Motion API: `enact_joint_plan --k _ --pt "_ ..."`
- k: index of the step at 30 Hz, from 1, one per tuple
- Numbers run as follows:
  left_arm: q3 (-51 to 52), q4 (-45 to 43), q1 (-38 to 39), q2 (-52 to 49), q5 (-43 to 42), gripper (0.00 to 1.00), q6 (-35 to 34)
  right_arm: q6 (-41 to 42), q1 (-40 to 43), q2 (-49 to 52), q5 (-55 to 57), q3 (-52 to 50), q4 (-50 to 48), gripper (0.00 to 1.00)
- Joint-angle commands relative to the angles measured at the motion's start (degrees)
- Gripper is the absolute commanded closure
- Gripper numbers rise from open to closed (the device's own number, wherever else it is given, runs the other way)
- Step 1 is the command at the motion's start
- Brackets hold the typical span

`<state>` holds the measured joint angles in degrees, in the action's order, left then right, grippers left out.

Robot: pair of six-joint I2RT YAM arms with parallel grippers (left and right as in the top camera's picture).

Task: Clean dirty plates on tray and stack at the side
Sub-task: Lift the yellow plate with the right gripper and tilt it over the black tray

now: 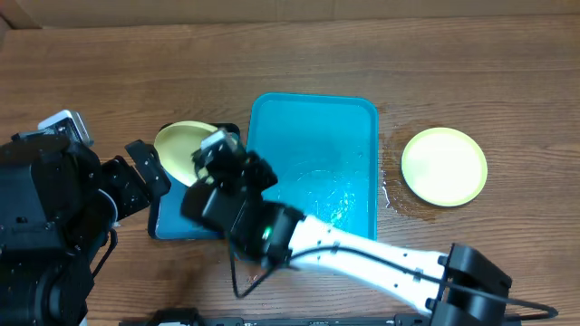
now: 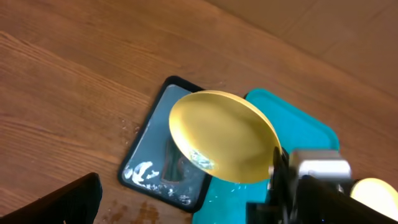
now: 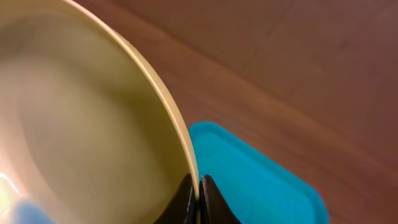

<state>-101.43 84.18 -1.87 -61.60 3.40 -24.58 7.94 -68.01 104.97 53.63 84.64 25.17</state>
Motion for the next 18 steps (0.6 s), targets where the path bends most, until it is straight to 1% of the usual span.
enact_joint_plan --k 1,7,18 --pt "-0.96 -0.04 -0.09 -0.28 1.25 0.00 1.51 -0.09 -3.21 -0.52 14.88 0.72 -0.46 0.96" --pt "-0.96 -0.07 -0.09 -0.59 1.27 0.00 1.49 -0.83 -7.04 -0.52 21.11 0.72 -0.48 0.96" --pt "-0.96 -0.04 -0.09 -0.59 1.25 0.00 1.49 -0.96 -8.04 -0.52 21.77 0.72 -0.52 0.96"
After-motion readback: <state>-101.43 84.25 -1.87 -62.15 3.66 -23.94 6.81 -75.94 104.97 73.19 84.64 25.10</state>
